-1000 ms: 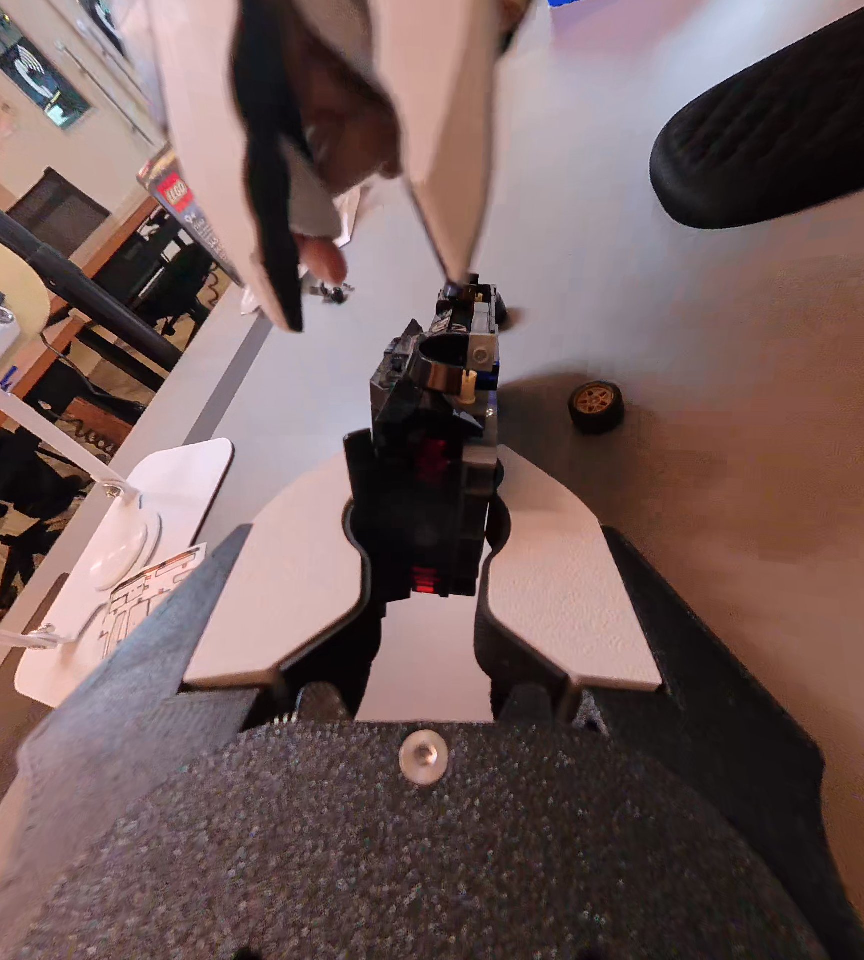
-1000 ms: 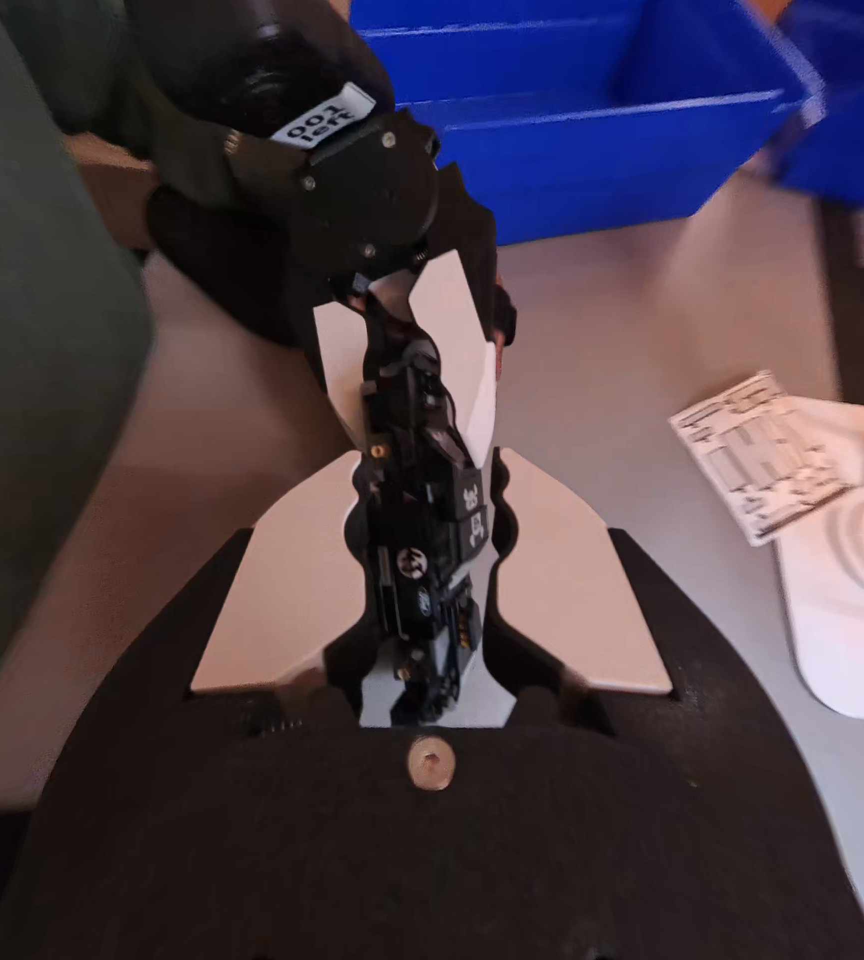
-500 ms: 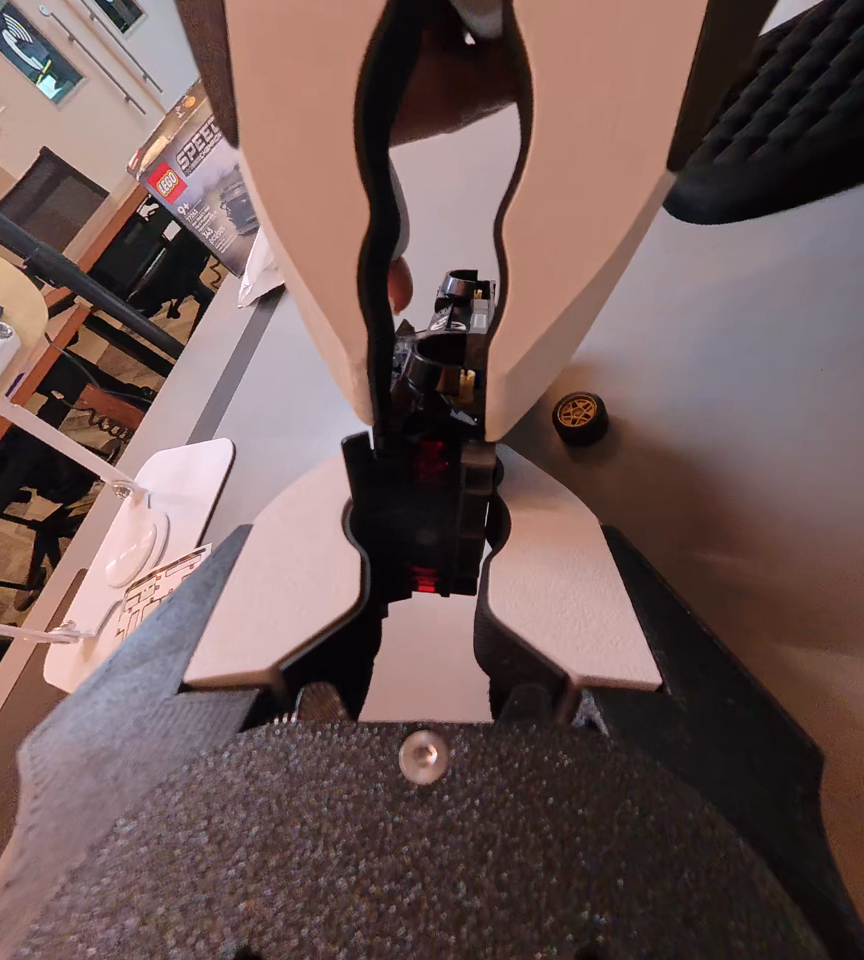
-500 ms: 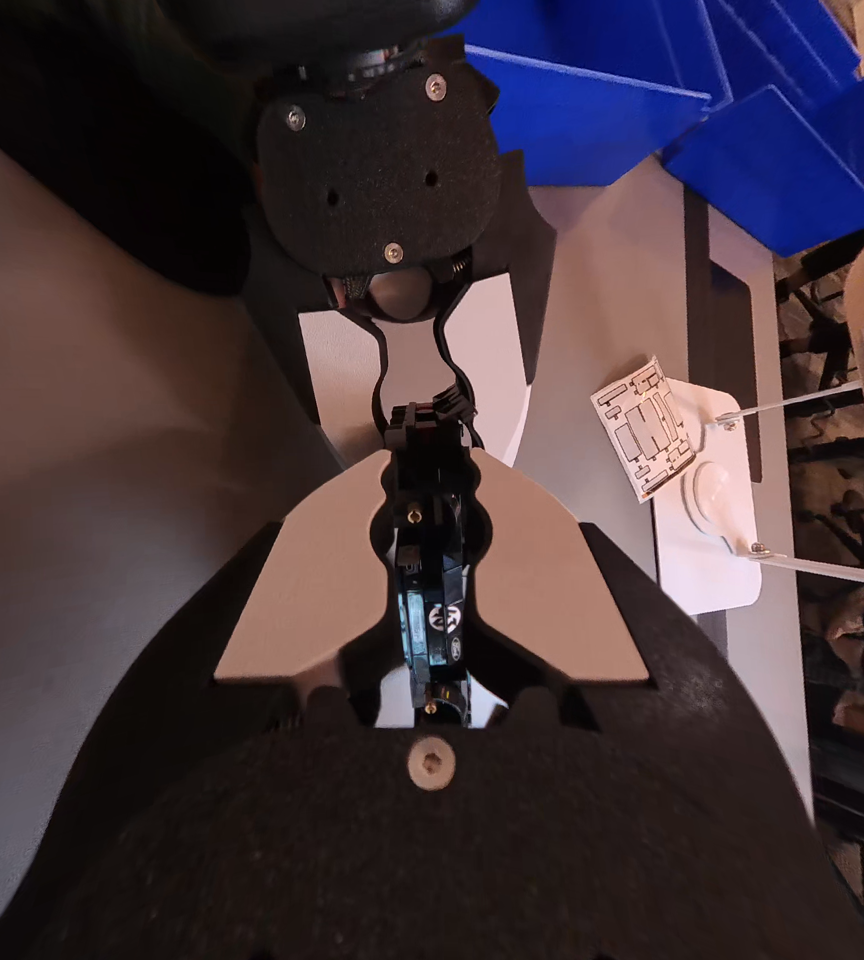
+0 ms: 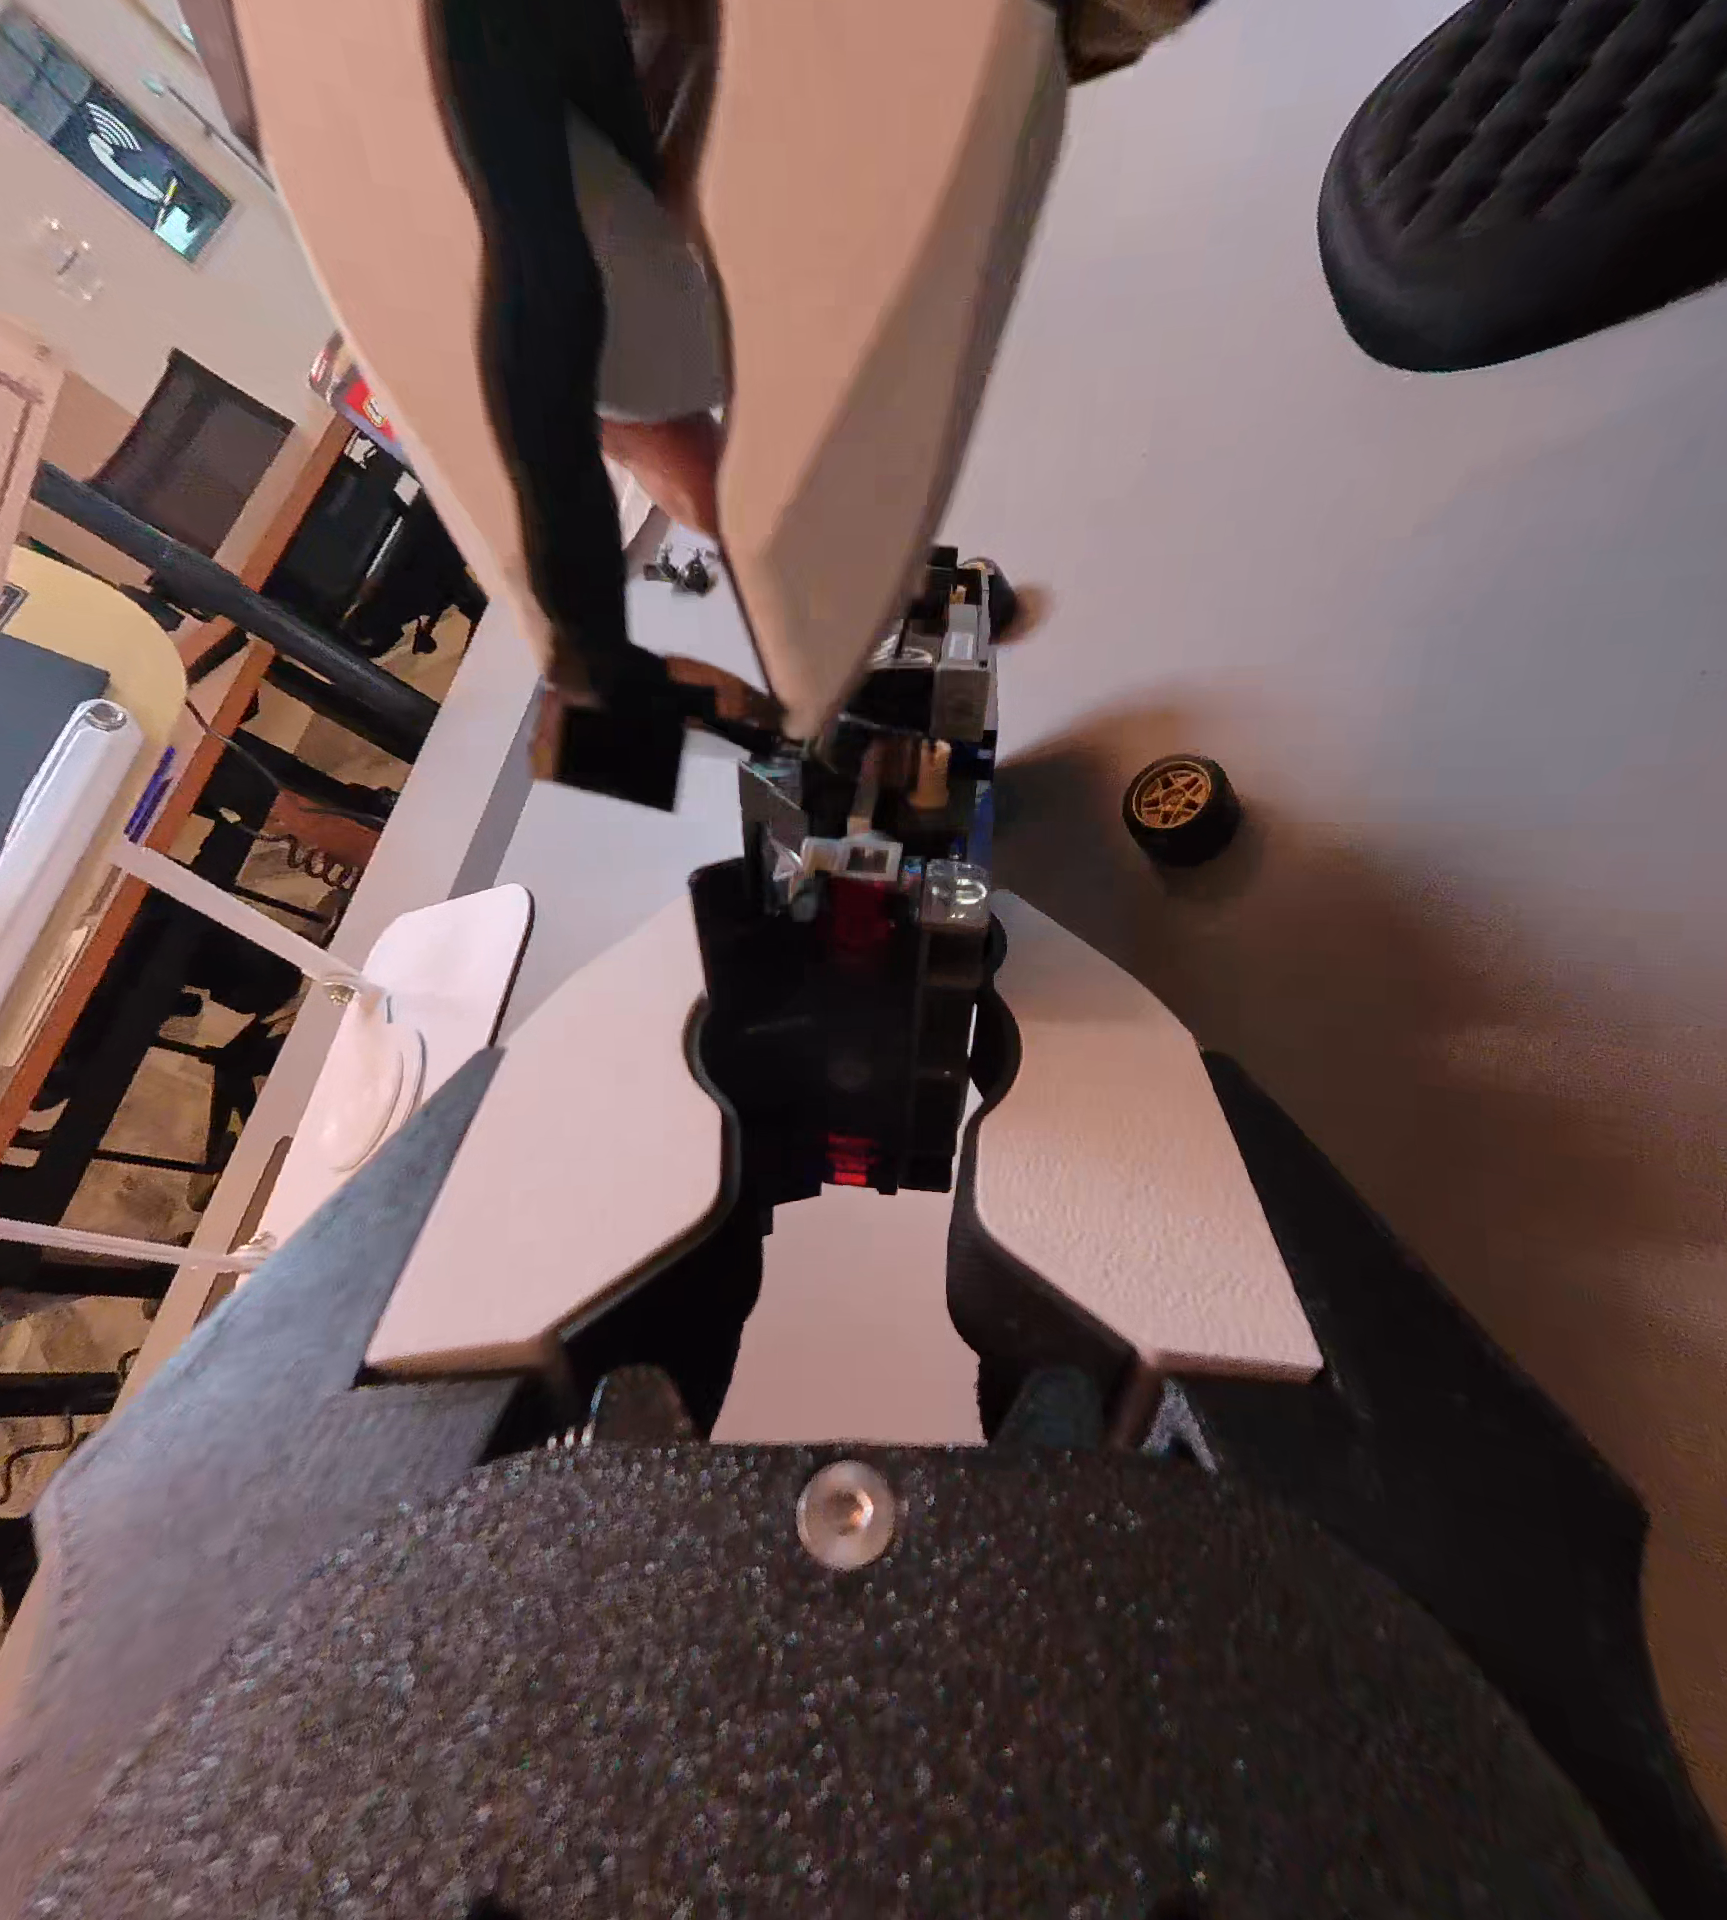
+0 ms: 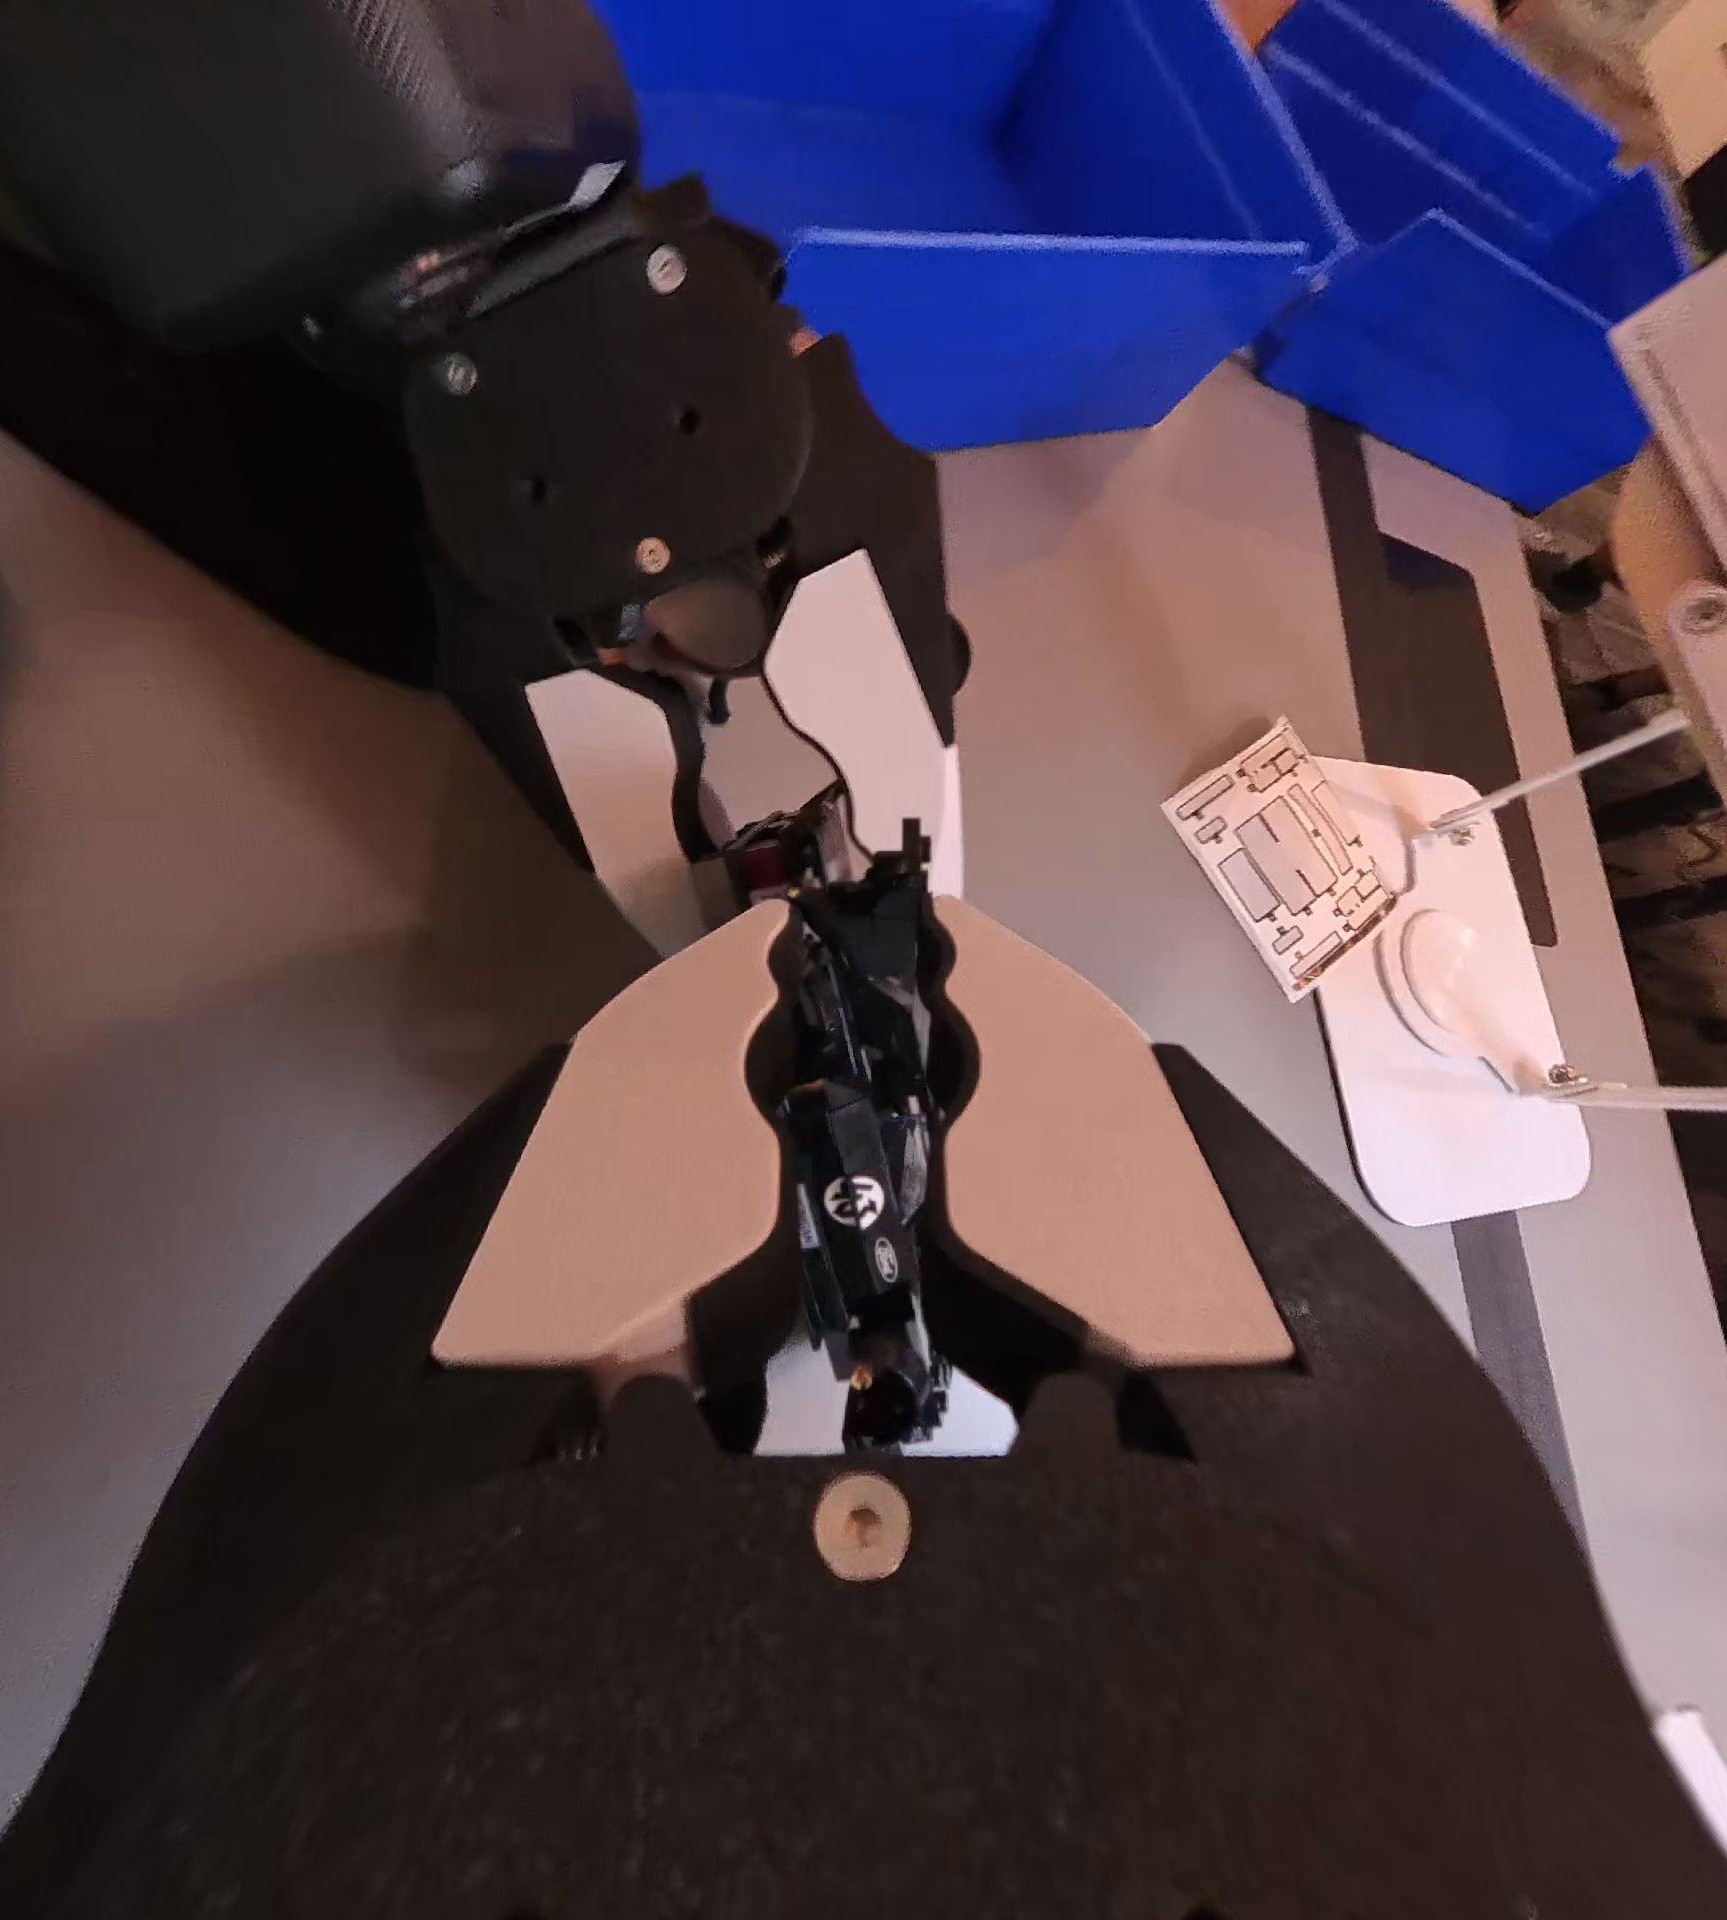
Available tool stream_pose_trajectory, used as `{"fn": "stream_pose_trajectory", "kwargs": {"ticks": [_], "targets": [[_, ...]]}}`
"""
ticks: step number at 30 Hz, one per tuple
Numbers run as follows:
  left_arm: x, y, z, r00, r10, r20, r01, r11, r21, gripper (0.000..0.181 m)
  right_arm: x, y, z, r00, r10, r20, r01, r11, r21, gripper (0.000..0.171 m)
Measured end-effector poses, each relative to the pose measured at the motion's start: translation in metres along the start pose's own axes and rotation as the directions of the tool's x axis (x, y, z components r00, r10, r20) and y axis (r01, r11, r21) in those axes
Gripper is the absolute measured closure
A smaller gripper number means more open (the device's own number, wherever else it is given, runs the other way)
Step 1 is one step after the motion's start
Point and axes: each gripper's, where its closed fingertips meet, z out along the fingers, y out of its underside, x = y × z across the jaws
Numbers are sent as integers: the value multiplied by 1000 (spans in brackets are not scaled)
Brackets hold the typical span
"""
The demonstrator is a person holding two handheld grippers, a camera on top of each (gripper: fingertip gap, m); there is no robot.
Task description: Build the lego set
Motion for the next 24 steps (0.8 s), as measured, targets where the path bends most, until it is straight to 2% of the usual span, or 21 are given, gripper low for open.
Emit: {"fn": "stream_pose_trajectory", "kwargs": {"ticks": [5,8,14,17,20,24], "targets": [[-3,4,3,999,35,41,-35,999,-9,140,11,-3,-21,994,64,-86,-54,992,117,150],[-5,6,3,998,38,53,-38,999,-11,140,13,26,-38,983,56,-175,-44,996,72,150],[-11,13,9,966,210,149,-199,976,-83,139,-3,82,-47,957,41,-286,-54,998,-36,150],[-6,13,14,902,388,190,-368,920,-134,139,8,88,-51,934,33,-355,-42,999,-18,150],[4,11,20,803,556,215,-531,831,-166,139,16,94,-46,934,13,-358,-25,999,-28,150],[12,9,25,706,669,234,-635,743,-209,140,12,103,-39,945,4,-327,-28,997,-66,150]]}}
